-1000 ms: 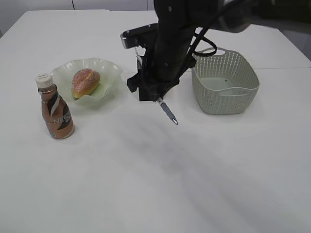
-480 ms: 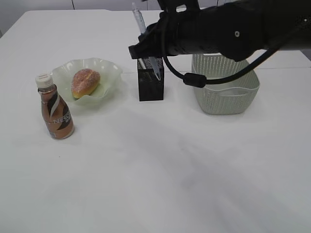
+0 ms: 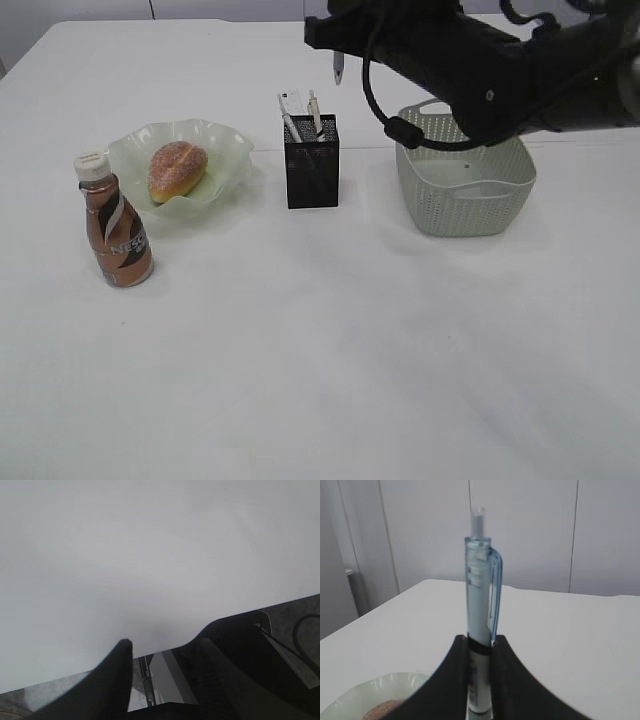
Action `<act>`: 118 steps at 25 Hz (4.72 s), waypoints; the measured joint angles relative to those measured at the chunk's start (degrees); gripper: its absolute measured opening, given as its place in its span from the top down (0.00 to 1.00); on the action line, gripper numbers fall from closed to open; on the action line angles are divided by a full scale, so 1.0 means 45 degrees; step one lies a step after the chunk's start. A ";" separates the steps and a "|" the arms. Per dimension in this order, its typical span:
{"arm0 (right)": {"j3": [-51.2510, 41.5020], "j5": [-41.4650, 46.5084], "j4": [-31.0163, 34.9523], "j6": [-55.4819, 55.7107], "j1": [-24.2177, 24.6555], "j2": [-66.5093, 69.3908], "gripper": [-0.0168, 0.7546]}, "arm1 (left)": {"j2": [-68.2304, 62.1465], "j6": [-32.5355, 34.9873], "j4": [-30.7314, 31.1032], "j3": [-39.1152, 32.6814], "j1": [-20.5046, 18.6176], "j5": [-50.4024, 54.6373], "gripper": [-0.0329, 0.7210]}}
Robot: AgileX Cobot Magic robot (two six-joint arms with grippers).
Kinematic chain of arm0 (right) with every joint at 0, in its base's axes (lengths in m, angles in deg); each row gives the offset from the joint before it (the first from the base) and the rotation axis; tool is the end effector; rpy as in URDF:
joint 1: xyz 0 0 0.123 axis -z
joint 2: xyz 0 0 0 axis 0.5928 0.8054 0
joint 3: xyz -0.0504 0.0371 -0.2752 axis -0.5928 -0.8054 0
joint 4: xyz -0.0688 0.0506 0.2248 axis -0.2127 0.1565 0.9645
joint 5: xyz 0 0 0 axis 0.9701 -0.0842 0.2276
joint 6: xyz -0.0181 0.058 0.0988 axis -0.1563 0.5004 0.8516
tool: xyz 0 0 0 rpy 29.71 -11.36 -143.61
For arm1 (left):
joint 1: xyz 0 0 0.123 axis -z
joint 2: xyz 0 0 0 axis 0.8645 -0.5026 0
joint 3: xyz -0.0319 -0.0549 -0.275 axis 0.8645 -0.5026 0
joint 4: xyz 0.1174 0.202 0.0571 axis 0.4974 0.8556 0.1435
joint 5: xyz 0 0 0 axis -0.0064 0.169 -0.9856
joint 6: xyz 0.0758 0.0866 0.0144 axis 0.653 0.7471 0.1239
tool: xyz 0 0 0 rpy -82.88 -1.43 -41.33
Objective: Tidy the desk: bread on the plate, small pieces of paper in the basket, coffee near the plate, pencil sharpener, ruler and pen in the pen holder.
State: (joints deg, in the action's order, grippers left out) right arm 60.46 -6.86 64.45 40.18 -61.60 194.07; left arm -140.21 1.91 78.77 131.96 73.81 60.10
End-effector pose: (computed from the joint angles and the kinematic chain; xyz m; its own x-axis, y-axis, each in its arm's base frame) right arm 0.4227 0.1942 0.2806 -0.0224 0.0343 -0.9992 -0.3891 0.9203 0.0403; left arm 0.1426 -0.0474 0.2888 -0.9465 0.0900 -0.3099 0.1389 0.9804 -0.1395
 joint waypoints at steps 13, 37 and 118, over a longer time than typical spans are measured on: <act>0.2241 -0.1193 0.0397 0.0000 0.0140 0.3307 0.88 | 0.0000 0.0000 -0.0455 0.0000 0.0000 0.0000 0.55; 0.4647 0.0673 0.0436 -0.1326 0.0169 0.5258 0.87 | 0.0000 0.0000 -0.0348 0.0000 0.0000 0.0000 0.56; 0.6537 1.8395 -0.0365 -0.0697 0.0380 -0.6385 0.44 | 0.2295 -0.0029 0.0435 0.0000 0.0000 -0.0383 0.34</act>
State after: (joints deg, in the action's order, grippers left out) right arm 89.88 75.92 62.80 37.04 -59.89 165.34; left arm -129.88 1.78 80.72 131.96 73.81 58.37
